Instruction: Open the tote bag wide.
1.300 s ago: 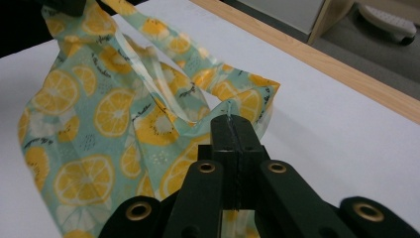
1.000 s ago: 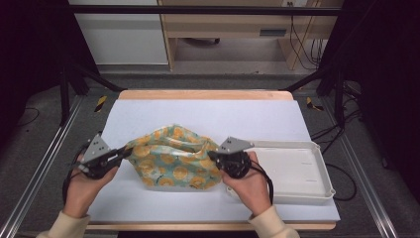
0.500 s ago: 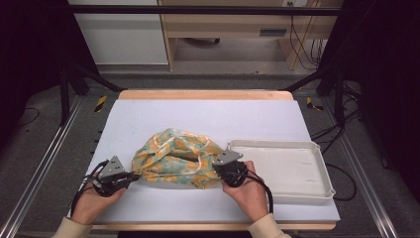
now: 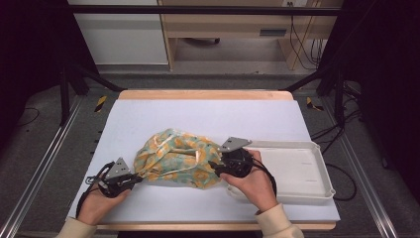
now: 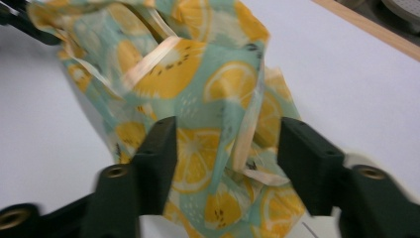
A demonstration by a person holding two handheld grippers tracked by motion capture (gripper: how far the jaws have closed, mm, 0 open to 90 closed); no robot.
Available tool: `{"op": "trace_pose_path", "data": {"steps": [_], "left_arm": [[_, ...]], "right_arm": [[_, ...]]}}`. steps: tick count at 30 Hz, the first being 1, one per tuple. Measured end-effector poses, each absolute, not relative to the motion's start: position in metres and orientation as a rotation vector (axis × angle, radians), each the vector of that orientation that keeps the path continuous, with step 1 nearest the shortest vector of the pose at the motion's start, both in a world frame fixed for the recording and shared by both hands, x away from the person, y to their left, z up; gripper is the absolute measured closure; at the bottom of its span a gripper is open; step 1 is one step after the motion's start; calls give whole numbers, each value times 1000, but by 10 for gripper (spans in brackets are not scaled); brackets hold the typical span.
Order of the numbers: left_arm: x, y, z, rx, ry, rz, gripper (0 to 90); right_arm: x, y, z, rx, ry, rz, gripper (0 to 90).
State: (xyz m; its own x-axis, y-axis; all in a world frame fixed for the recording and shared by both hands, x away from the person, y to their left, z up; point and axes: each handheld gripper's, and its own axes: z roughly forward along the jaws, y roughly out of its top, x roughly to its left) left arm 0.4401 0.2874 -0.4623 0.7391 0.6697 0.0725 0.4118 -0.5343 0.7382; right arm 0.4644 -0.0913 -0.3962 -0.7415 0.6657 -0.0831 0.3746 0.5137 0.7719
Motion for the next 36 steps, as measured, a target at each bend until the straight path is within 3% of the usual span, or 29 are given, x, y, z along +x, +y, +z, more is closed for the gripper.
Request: {"op": "trace_pose_path", "data": {"steps": [7, 16, 19, 22, 23, 25, 27, 29, 36], "left_arm": [[441, 290, -462, 2208, 817, 471, 859], [440, 291, -460, 2210, 807, 484, 859], [440, 292, -459, 2211, 805, 486, 859], [440, 293, -459, 2212, 806, 487, 859], [440, 293, -459, 2212, 806, 487, 859], [441, 293, -459, 2210, 808, 493, 859], [441, 294, -460, 2211, 812, 495, 858], [442, 295, -460, 2212, 816, 499, 857], [443, 297, -462, 2202, 848, 536, 838]], "right_arm": [[463, -76, -359, 780, 2409, 1111, 203], [499, -29, -339, 767, 2452, 1075, 192], [518, -12, -344, 806, 2504, 1046, 267], [527, -1, -352, 822, 2558, 1032, 460], [526, 3, -355, 806, 2592, 1019, 611], [517, 4, -361, 763, 2616, 1008, 767], [506, 0, -363, 749, 2616, 1040, 860], [492, -7, -365, 726, 2613, 1097, 900], [441, -27, -381, 624, 2611, 1233, 900]]}}
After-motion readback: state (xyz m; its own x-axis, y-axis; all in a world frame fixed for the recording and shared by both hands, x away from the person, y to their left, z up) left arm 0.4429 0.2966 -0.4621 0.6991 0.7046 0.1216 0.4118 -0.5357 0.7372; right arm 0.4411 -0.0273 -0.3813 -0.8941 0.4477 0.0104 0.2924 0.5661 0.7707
